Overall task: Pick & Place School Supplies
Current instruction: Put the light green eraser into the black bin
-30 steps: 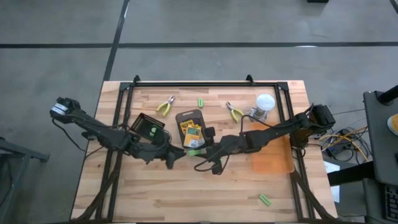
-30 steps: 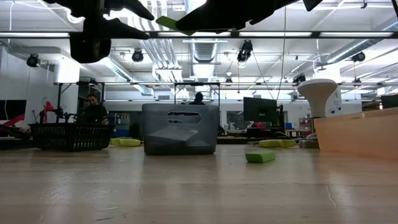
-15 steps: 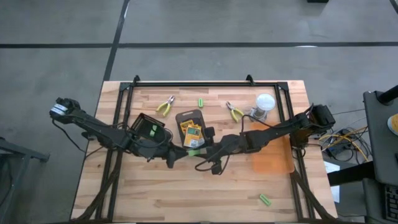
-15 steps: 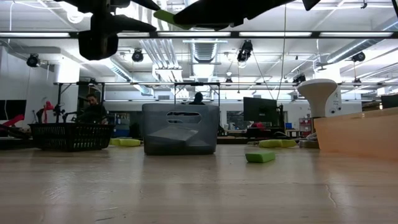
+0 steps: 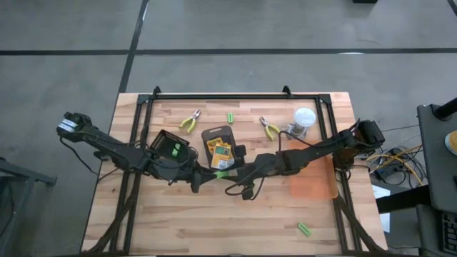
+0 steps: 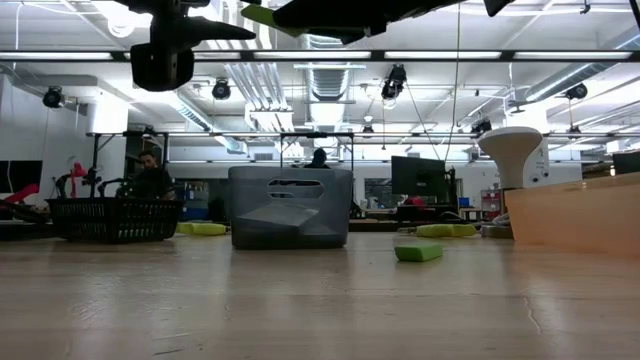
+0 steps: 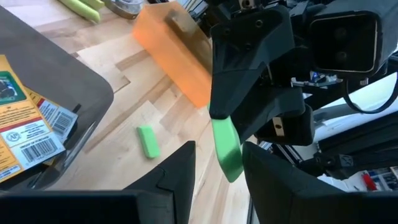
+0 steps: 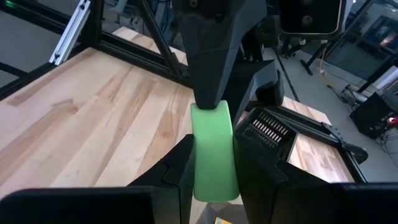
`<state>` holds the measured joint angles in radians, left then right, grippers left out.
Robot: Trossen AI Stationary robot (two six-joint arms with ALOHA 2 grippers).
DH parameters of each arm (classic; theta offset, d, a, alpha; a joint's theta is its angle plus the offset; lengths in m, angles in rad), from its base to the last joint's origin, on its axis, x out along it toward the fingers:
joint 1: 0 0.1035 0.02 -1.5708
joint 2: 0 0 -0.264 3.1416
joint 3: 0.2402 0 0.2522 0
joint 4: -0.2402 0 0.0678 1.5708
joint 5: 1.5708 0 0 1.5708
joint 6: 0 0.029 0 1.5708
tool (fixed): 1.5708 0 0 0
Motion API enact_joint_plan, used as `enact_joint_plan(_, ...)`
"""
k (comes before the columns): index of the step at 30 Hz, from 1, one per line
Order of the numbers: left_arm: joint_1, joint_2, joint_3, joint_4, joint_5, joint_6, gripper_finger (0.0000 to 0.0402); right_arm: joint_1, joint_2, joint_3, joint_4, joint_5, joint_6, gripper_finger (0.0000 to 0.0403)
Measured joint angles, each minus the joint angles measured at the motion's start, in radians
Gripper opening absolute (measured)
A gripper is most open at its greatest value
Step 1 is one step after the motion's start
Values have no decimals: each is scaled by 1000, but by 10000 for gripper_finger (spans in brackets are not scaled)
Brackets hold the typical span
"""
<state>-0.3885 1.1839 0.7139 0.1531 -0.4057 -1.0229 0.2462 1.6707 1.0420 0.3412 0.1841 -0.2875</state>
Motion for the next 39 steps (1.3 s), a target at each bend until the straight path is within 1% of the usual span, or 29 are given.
enact_joint_plan(6,2,0,0,12,0,28,136,0,12,0,24,-2,20,93)
enact_joint_plan(11,4,0,0,9,-1,32,136,0,47,1,89,-2,-25,93)
enact_joint_plan(22,5,0,0,5,-4,55,132,0,51,9,78,-2,-29,93)
enact_joint_plan(25,5,0,0,5,-4,55,118,0,51,10,74,-1,-27,93)
enact_joint_plan(34,4,0,0,4,-3,55,55,0,51,10,73,1,-27,93)
enact_joint_plan(39,4,0,0,-3,-3,55,45,0,51,10,72,1,-28,93)
